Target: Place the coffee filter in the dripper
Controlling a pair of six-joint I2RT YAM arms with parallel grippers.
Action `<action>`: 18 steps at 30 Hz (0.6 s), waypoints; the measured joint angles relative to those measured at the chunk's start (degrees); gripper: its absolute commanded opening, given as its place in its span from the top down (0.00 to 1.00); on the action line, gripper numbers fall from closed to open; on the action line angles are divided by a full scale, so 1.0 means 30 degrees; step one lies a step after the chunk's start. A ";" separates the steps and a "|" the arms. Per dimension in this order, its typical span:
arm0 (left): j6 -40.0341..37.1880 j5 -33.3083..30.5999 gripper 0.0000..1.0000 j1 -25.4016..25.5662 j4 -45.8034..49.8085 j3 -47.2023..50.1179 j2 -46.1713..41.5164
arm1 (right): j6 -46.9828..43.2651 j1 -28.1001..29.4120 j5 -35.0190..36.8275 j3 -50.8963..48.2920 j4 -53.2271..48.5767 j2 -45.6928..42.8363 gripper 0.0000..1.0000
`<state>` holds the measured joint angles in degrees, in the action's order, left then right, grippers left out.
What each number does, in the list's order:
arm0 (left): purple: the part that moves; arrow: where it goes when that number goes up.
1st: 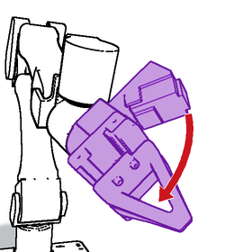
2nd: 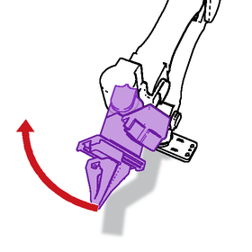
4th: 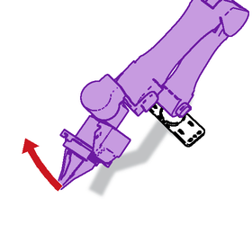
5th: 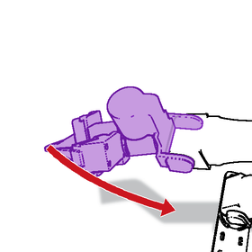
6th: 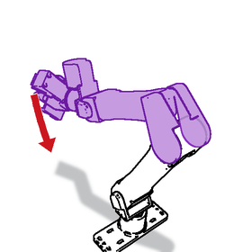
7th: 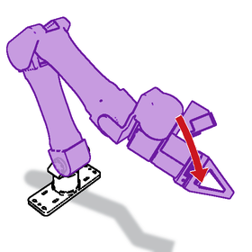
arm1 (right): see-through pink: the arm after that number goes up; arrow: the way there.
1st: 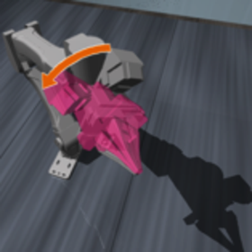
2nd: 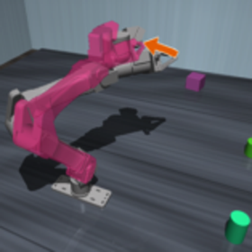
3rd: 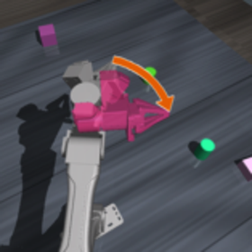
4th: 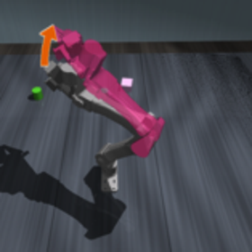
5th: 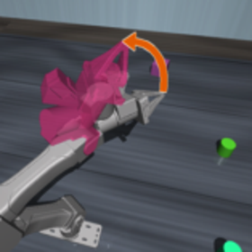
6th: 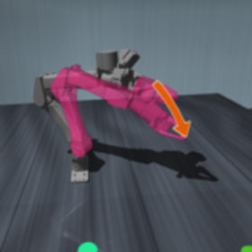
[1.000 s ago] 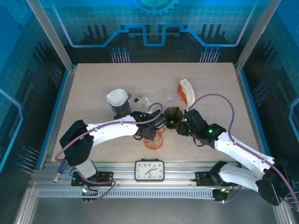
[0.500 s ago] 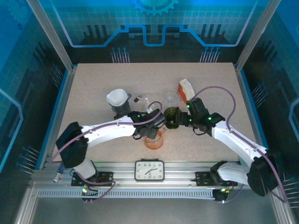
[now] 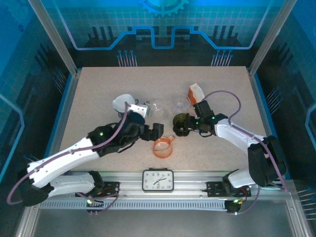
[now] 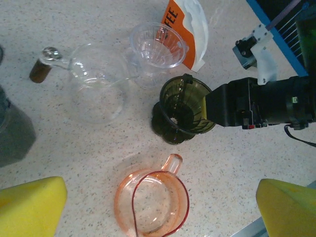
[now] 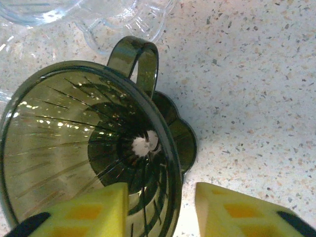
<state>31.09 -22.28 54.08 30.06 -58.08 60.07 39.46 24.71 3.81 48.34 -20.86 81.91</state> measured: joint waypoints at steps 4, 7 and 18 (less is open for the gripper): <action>0.0408 -0.0372 0.01 -0.0007 -0.0284 0.1858 -0.2098 | 0.0306 -0.0015 0.0007 0.0000 0.0175 0.0189 0.80; 0.0678 -0.0619 0.01 0.0000 -0.0291 0.2528 -0.2994 | 0.0372 -0.0051 0.0029 -0.0007 0.0277 0.0138 0.89; 0.1166 -0.1290 0.01 0.0000 -0.0554 0.3687 -0.4473 | -0.0692 -0.0670 -0.0109 -0.0721 -0.2645 -0.4415 1.00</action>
<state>34.59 -26.15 54.08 28.40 -47.03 46.65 37.39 22.70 3.49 46.17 -28.80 68.66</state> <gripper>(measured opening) 0.989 0.081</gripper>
